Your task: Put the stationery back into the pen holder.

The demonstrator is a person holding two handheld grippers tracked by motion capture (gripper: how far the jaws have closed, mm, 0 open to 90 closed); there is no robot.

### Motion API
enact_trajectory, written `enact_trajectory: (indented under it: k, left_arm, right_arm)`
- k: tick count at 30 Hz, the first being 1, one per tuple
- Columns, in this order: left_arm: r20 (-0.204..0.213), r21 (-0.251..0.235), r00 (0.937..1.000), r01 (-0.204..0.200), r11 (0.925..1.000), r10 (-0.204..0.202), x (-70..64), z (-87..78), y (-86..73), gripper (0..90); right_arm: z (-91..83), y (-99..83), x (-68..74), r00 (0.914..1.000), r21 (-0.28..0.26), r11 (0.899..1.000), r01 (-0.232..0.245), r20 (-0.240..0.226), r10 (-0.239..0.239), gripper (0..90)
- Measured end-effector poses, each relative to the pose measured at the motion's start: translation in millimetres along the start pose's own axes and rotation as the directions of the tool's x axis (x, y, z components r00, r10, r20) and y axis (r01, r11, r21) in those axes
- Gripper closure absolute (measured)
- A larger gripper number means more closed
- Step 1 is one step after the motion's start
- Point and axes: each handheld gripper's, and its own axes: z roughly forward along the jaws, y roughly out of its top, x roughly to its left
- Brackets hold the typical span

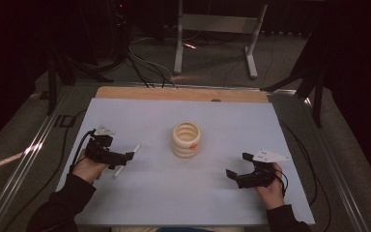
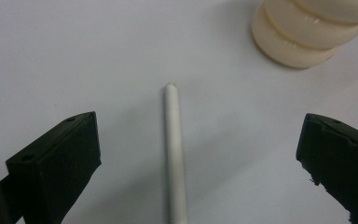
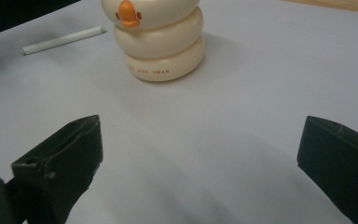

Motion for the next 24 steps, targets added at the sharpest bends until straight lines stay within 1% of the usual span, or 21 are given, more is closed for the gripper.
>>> enact_trajectory:
  k: [2,5,7,8,10,12,13,15,18,21,22,24]
  left_arm:
    - [0.003,0.037,1.0,0.002,0.9993,-0.002,-1.0,4.0,2.0,0.3]
    - [0.004,0.066,0.9999,0.011,0.9978,-0.011,-1.7,8.6,4.6,0.3]
    - [-0.007,0.085,0.9997,0.022,0.9961,-0.022,-2.5,12.2,6.4,0.3]
    - [0.001,0.102,0.9998,0.022,0.9945,-0.022,-2.3,13.9,7.3,0.3]
    - [-0.005,0.115,0.9994,0.034,0.9928,-0.033,-2.2,16.5,8.2,0.3]
    - [0.003,0.131,0.9986,0.051,0.9901,-0.052,-0.8,19.3,9.3,0.3]
    - [0.006,0.138,0.9985,0.054,0.989,-0.055,0.0,20.1,9.6,0.3]
    - [0.003,0.153,0.9979,0.063,0.9862,-0.064,0.9,22.8,9.9,1.8]
    - [0.022,0.177,0.9966,0.075,0.9813,-0.08,3.4,26.9,9.6,2.0]
    - [0.038,0.2,0.9956,0.077,0.9768,-0.086,5.4,30.1,9.3,2.6]
    - [0.04,0.21,0.9962,0.067,0.9753,-0.077,6.0,31.4,9.3,4.9]
    - [0.06,0.246,0.9966,0.04,0.9684,-0.057,6.2,35.5,8.5,5.0]
  right_arm:
    - [0.1,-0.1,0.2,1.0,0.001,1.0,0.0,-0.002,0.0,0.0]
    - [0.4,-0.1,0.8,1.0,0.003,1.0,0.001,-0.002,-0.001,0.0]
    - [0.5,-0.2,0.7,1.0,0.004,1.0,0.001,-0.002,-0.001,0.0]
    - [0.6,-0.3,0.6,1.0,0.004,1.0,0.002,-0.001,-0.002,0.0]
    - [0.5,-0.3,0.5,1.0,0.005,1.0,0.002,-0.002,-0.002,0.0]
    - [0.7,-0.3,0.5,1.0,0.004,1.0,0.002,-0.003,-0.002,0.0]
    - [0.6,-0.3,0.6,1.0,0.004,1.0,0.003,-0.003,-0.003,0.0]
    - [0.6,-0.1,1.1,1.0,0.004,1.0,0.003,-0.003,-0.003,0.0]
    - [0.5,0.0,1.5,1.0,0.004,1.0,0.003,-0.004,-0.003,0.0]
    - [0.2,0.0,1.3,1.0,0.002,1.0,0.003,-0.006,-0.003,0.0]
    - [0.2,0.0,1.3,1.0,0.002,1.0,0.003,-0.006,-0.003,0.0]
    - [0.4,0.0,1.4,1.0,0.003,1.0,0.001,-0.008,-0.001,0.0]
